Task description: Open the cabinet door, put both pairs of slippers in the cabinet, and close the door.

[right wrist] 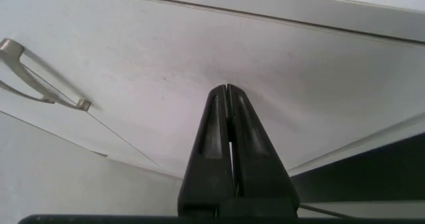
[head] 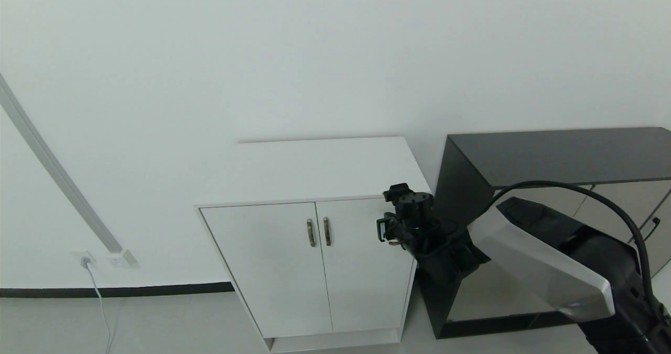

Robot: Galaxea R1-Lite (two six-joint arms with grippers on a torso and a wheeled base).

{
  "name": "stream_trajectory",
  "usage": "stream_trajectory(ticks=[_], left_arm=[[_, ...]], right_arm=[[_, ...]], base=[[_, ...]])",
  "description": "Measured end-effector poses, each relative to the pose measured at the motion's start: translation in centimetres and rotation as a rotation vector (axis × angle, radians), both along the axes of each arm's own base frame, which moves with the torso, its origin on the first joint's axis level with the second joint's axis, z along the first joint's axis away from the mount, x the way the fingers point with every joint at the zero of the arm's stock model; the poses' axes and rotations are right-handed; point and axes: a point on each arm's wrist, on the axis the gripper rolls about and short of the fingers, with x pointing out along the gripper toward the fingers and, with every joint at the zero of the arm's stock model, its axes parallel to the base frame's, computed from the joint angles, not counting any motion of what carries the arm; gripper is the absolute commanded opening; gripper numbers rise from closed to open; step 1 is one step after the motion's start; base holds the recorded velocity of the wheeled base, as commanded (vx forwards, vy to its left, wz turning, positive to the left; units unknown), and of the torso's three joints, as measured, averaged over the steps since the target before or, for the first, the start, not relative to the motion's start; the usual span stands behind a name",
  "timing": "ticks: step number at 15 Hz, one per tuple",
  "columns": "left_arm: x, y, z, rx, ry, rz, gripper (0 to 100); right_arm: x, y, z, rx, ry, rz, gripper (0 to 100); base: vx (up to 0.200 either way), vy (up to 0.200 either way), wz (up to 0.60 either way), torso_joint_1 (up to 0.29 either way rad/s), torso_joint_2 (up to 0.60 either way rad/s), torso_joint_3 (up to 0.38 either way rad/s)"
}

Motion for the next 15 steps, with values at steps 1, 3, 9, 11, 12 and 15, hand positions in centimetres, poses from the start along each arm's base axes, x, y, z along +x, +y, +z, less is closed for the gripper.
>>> stream_trajectory(ticks=[1,3,9,11,12,15], left_arm=[[0.0,0.0,0.0,0.000,0.000,0.000,0],[0.0,0.0,0.0,0.000,0.000,0.000,0],[0.0,0.0,0.0,0.000,0.001,0.000,0],[0.0,0.0,0.0,0.000,0.000,0.000,0],[0.0,0.0,0.0,0.000,0.001,0.000,0],[0.0,0.0,0.0,0.001,0.000,-0.001,0]], right_arm=[[-0.4,-0.3,0.2,0.003,-0.006,-0.003,0],[-1.5,-1.0,0.6,0.005,-0.009,-0.005,0],[-5.4,-4.6,2.1,0.009,-0.013,-0.026,0],[-6.5,-6.3,2.8,0.020,-0.032,-0.048,0],[-7.1,-7.5,2.8,0.020,-0.032,-0.064,0],[-9.3,-11.1,2.8,0.020,-0.035,-0.122,0]], base=[[0.000,0.000,0.00,0.000,0.00,0.000],[0.000,0.000,0.00,0.000,0.00,0.000],[0.000,0.000,0.00,0.000,0.00,0.000],[0.000,0.000,0.00,0.000,0.00,0.000],[0.000,0.000,0.00,0.000,0.00,0.000],[0.000,0.000,0.00,0.000,0.00,0.000]])
